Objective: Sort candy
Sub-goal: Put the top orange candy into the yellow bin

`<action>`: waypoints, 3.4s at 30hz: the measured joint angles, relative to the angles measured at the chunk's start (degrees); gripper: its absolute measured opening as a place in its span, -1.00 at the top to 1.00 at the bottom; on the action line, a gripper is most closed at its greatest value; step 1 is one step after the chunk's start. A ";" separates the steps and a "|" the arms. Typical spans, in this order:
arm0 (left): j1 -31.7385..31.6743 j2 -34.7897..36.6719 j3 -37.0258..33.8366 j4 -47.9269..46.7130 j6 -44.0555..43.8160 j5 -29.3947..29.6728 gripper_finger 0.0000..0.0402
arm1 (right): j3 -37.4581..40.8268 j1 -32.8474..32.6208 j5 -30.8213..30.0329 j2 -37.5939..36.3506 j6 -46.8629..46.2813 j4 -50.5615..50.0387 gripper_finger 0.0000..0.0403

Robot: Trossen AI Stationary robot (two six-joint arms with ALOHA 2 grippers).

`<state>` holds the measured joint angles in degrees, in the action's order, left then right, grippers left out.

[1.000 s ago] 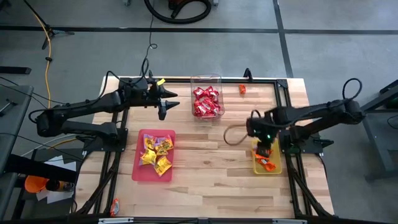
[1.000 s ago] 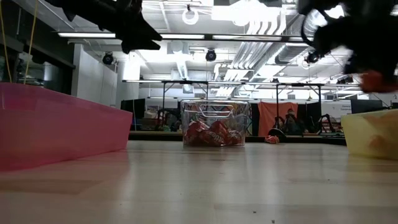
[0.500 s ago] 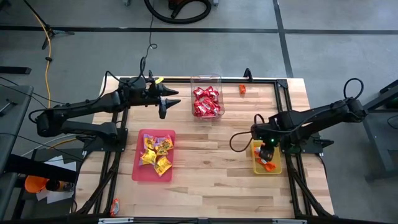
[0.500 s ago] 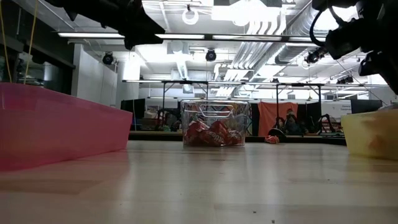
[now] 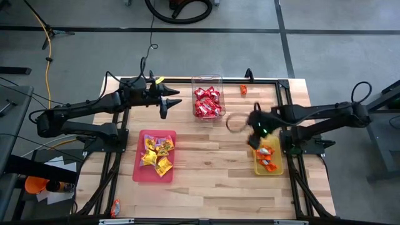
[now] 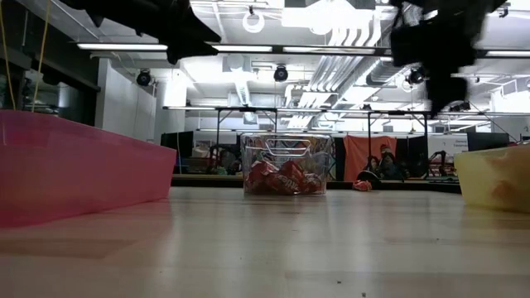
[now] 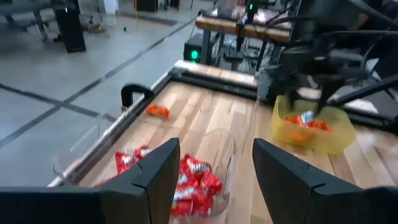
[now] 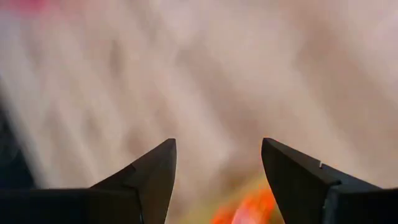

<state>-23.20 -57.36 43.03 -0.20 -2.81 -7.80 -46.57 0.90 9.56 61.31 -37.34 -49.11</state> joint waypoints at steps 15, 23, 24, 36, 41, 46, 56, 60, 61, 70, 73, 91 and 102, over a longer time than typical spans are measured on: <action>0.00 0.04 0.04 11.66 -1.92 1.26 0.05 | -0.39 44.89 -9.84 19.72 6.45 27.56 -0.15; -0.02 0.04 0.04 11.70 -3.10 3.95 0.05 | -11.19 47.87 -15.91 38.23 15.02 25.07 -0.15; -0.02 0.02 0.04 11.71 -3.10 4.04 0.05 | -12.62 47.87 -16.74 39.87 15.62 24.35 -0.15; -0.02 0.02 0.04 11.64 -3.59 4.14 0.05 | -16.61 47.87 -18.06 46.33 18.14 20.52 -0.08; -0.02 0.02 0.04 11.45 -4.03 4.14 0.05 | -16.26 47.51 -17.56 44.53 19.89 17.05 0.39; -0.02 0.02 0.07 9.74 -3.56 4.14 0.05 | -16.23 47.34 -17.02 38.79 21.42 17.99 0.92; -0.02 0.00 0.07 8.12 -2.43 3.93 0.05 | -16.25 45.58 -4.95 16.91 23.69 24.66 0.96; -0.01 0.01 0.07 8.18 -2.47 3.34 0.05 | -16.26 41.42 7.21 9.63 23.89 31.96 0.95; 0.00 0.02 0.07 8.33 -2.49 2.94 0.05 | -16.26 39.75 9.59 8.32 23.91 33.41 0.95; 2.84 0.00 0.07 13.87 -2.02 -0.66 0.05 | -16.33 18.28 13.21 7.06 35.10 35.63 0.98; 5.38 -0.02 0.07 13.95 -1.25 -0.69 0.05 | -16.31 13.78 8.87 8.35 37.21 36.44 0.97; 12.13 -0.02 0.07 13.42 -2.48 1.08 0.05 | -16.39 8.51 21.24 3.70 19.21 14.81 0.97; 11.13 -0.02 0.07 12.95 -0.01 1.12 0.05 | -15.16 -10.38 13.27 2.44 -1.45 -29.54 0.97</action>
<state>-12.07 -57.39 43.09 12.75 -2.82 -6.68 -61.73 -9.48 22.83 63.75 -38.79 -78.65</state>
